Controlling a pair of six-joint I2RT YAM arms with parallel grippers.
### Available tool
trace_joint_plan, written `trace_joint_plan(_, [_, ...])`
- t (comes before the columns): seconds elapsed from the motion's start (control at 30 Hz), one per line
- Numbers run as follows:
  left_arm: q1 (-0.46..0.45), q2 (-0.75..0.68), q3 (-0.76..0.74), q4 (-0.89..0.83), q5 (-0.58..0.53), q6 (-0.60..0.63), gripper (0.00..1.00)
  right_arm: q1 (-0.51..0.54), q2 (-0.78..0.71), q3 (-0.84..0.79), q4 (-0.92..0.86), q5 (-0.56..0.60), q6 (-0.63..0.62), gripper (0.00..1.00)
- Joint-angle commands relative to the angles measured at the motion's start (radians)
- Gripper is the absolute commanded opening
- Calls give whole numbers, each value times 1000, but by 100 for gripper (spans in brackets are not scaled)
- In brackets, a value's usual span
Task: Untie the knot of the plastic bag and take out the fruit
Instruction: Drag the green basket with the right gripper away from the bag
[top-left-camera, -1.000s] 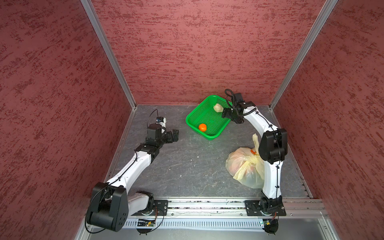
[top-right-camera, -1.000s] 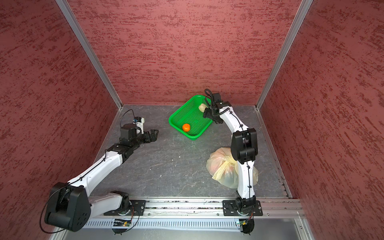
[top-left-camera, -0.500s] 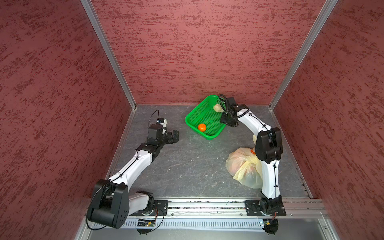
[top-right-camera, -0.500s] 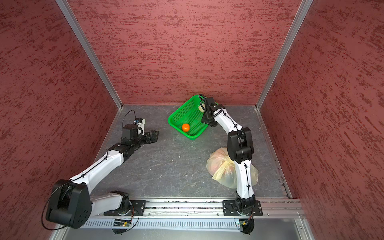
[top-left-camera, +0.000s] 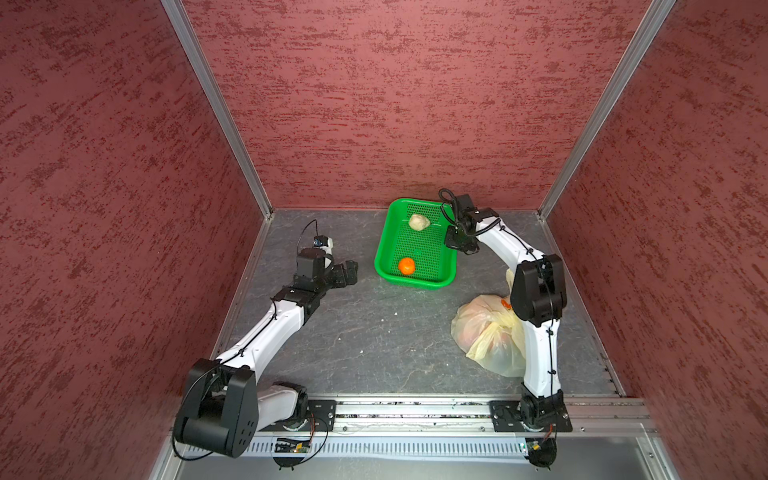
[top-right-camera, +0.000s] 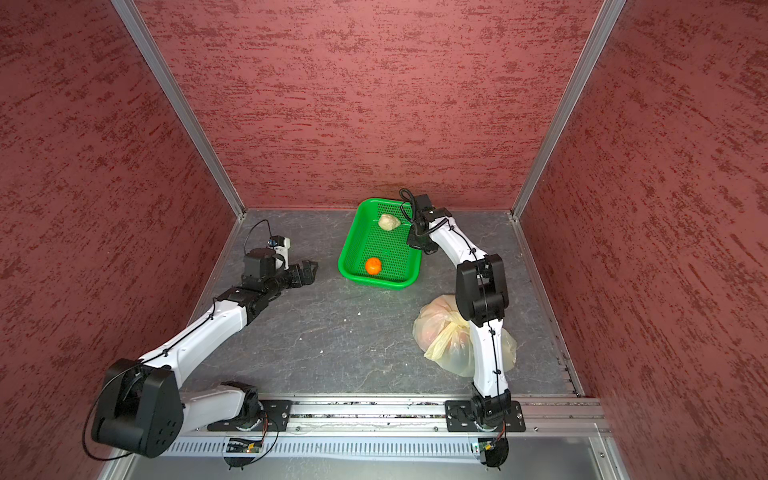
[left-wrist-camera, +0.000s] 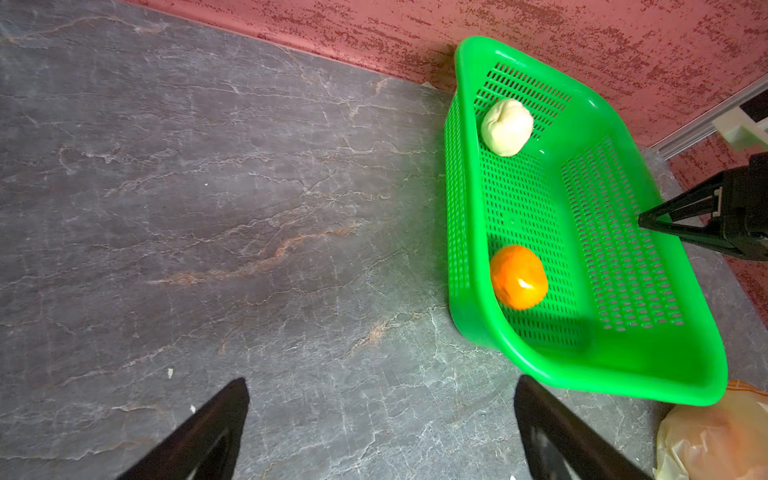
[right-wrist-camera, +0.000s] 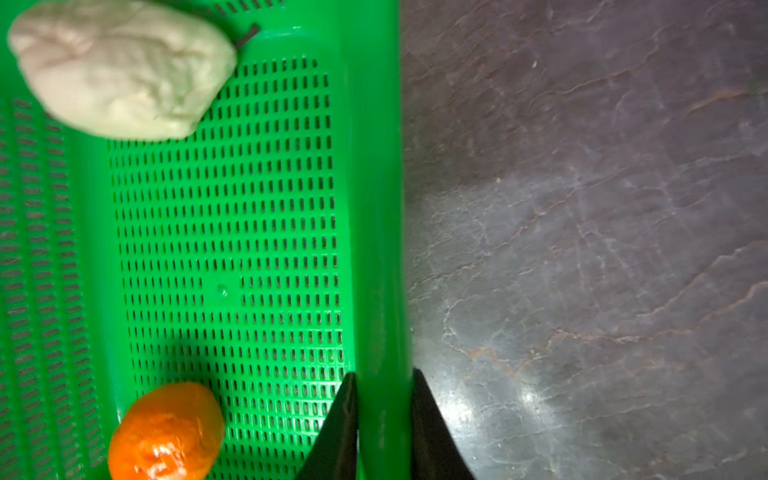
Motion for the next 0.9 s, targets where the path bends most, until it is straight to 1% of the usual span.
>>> trace_joint_plan(0.0, [-4, -4, 21, -7, -12, -1, 100, -23, 15, 14, -43, 64, -33, 18])
trace_joint_plan(0.17, [-4, -6, 20, -8, -14, -2, 100, -63, 12, 20, -49, 91, -80, 15])
trace_joint_plan(0.3, [-4, -4, 26, -8, -14, -3, 100, -104, 25, 46, -71, 133, -155, 13])
trace_joint_plan(0.43, [-4, -6, 24, -12, -14, -2, 100, -147, 44, 80, -106, 185, -244, 12])
trace_joint_plan(0.53, [-4, -7, 26, -15, -14, -3, 100, -174, 58, 106, -130, 247, -304, 14])
trace_joint_plan(0.63, [-4, -6, 25, -14, -12, -2, 100, -199, 72, 132, -139, 291, -351, 20])
trace_joint_plan(0.77, [-4, 3, 38, -19, -8, -1, 100, -205, 68, 205, -179, 277, -361, 40])
trace_joint_plan(0.87, [-5, 4, 42, -25, -8, 0, 100, -183, 46, 272, -225, 242, -335, 50])
